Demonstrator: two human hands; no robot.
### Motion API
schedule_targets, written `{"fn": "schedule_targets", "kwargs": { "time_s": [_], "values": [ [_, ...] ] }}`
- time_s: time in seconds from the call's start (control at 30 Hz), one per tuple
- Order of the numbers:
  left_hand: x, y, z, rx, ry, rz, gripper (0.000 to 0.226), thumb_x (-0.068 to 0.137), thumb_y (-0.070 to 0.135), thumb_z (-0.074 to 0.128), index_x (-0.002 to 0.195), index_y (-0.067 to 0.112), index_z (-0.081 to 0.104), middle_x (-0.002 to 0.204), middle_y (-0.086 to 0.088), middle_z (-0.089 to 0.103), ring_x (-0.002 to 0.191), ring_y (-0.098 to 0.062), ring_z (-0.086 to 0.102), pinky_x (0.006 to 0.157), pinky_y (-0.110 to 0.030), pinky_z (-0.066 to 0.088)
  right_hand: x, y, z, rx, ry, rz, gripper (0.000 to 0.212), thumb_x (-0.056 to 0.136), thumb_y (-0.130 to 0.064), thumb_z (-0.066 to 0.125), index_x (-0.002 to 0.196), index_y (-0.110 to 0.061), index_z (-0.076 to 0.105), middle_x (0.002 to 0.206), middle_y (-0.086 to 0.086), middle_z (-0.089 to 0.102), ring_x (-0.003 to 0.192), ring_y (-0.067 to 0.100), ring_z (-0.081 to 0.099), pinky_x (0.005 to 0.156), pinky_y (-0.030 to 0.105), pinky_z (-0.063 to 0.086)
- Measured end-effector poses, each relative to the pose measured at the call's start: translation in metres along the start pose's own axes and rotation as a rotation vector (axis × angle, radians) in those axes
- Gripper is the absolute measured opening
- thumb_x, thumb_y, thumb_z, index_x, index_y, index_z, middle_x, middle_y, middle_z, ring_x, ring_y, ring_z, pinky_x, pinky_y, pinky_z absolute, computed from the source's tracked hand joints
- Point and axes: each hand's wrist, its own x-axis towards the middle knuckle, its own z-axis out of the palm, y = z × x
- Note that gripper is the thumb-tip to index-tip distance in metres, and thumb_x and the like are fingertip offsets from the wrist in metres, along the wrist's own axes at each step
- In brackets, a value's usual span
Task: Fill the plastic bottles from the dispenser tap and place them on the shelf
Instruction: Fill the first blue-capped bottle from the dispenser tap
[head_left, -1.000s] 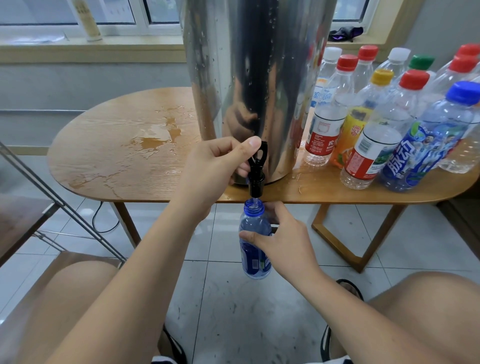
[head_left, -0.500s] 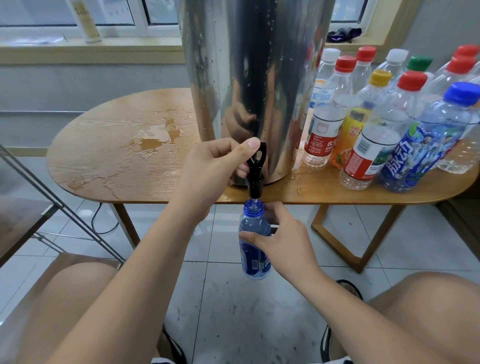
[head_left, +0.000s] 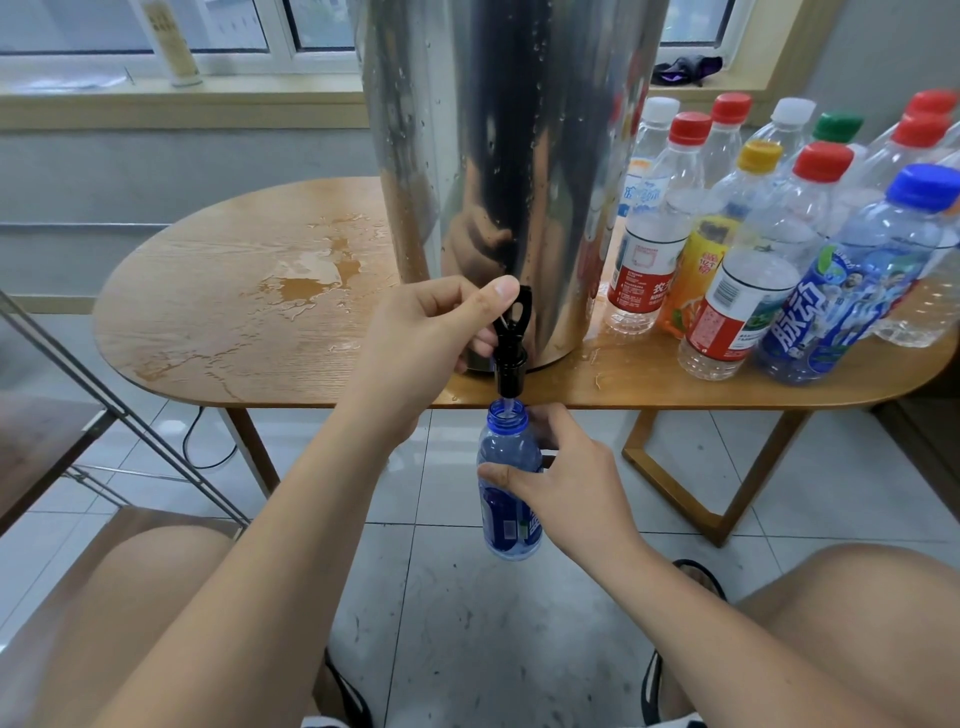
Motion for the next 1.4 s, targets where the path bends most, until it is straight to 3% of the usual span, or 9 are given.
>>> {"fn": "schedule_targets", "kwargs": {
  "time_s": [0.67,1.4],
  "values": [
    [0.0013,-0.0008,-0.0017,0.031,-0.008,0.003,0.043,0.102,0.047,0.072,0.086,0.006,0.077,0.075,-0.005,0.075,0.072,-0.013,0.070,0.067,-0.029,0.058,0.0002,-0.0023,-0.0004,-0.019,-0.018,0.026,0.069,0.078,-0.051,0.093,0.135,-0.039,0.056,0.131,-0.022,0.069,0.114,0.007,0.067,0.096,0.036,0.062],
    [0.0007,-0.0013,-0.0013,0.000,-0.013,0.001,0.045,0.101,0.047,0.073,0.089,0.003,0.076,0.076,-0.009,0.075,0.074,-0.017,0.069,0.066,-0.027,0.057,-0.0009,-0.0045,-0.0012,-0.015,-0.018,0.029,0.068,0.079,-0.048,0.094,0.135,-0.040,0.056,0.130,-0.022,0.069,0.113,0.007,0.068,0.096,0.033,0.062]
  ]
}}
